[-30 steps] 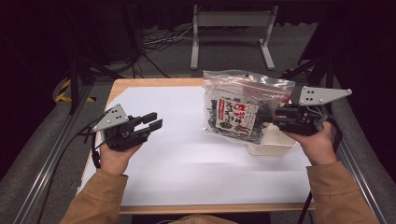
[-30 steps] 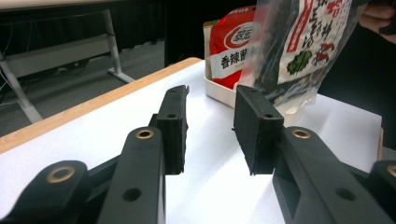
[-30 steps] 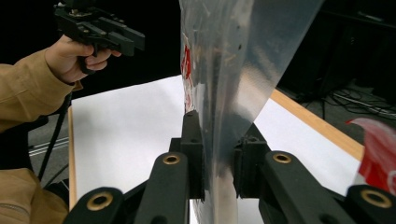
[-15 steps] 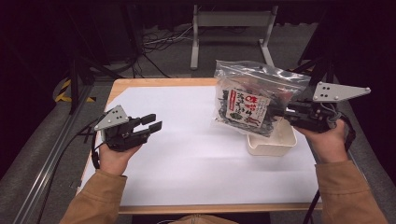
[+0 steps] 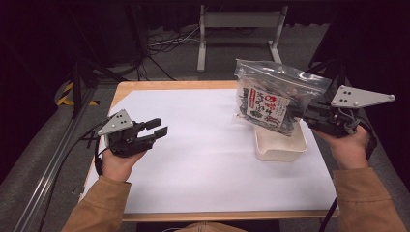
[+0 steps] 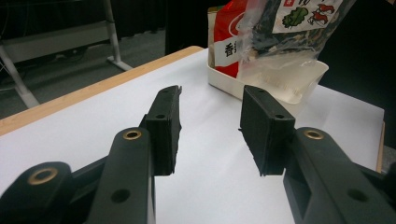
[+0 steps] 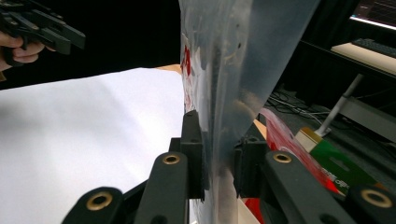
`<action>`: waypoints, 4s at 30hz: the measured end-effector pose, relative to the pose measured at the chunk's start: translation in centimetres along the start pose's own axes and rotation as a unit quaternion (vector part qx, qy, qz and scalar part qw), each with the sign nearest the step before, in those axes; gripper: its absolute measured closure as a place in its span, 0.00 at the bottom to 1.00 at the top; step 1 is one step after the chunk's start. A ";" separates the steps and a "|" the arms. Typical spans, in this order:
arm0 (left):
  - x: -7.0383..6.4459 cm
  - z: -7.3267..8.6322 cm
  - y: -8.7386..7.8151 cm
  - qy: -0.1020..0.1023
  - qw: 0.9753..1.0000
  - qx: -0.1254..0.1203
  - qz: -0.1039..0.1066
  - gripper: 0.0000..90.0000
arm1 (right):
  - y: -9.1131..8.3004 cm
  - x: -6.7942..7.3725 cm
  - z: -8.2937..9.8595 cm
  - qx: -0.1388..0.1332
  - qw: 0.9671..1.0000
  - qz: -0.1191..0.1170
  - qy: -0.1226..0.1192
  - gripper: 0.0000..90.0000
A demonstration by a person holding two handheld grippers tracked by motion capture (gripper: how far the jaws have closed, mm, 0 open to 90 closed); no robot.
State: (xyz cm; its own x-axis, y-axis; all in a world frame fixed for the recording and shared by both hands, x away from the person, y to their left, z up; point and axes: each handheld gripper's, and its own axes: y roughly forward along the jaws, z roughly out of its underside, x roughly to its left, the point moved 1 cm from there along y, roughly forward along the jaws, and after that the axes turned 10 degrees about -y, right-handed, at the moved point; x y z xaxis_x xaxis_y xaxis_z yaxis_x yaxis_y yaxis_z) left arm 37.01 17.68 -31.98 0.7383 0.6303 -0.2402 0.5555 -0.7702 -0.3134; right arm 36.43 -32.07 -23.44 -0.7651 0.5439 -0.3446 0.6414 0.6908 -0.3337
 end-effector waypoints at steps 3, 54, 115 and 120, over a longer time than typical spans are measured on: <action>0.0 0.0 0.0 0.000 1.000 0.001 0.000 0.64 | -0.2 -0.2 0.2 0.003 1.000 0.007 0.004 0.86; 0.5 0.4 0.1 -0.009 1.000 0.009 -0.004 0.61 | 2.0 -1.2 6.2 0.126 0.986 0.060 0.095 0.85; 0.3 5.0 -3.3 -0.002 1.000 0.028 0.012 0.37 | -1.4 5.2 12.2 0.052 0.991 0.040 0.113 0.27; 0.4 5.9 -3.3 -0.005 0.999 0.028 0.020 0.34 | -0.7 6.1 12.7 0.034 0.995 0.009 0.095 0.24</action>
State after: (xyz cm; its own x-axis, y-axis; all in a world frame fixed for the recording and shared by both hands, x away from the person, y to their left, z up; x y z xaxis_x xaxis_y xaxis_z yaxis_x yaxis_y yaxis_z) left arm 33.20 21.08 -36.47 0.7563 0.5994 -0.2623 0.5020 -0.7887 -0.3548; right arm 32.00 -35.31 -36.49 -0.7465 0.6404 -0.1806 0.6521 0.6503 -0.3896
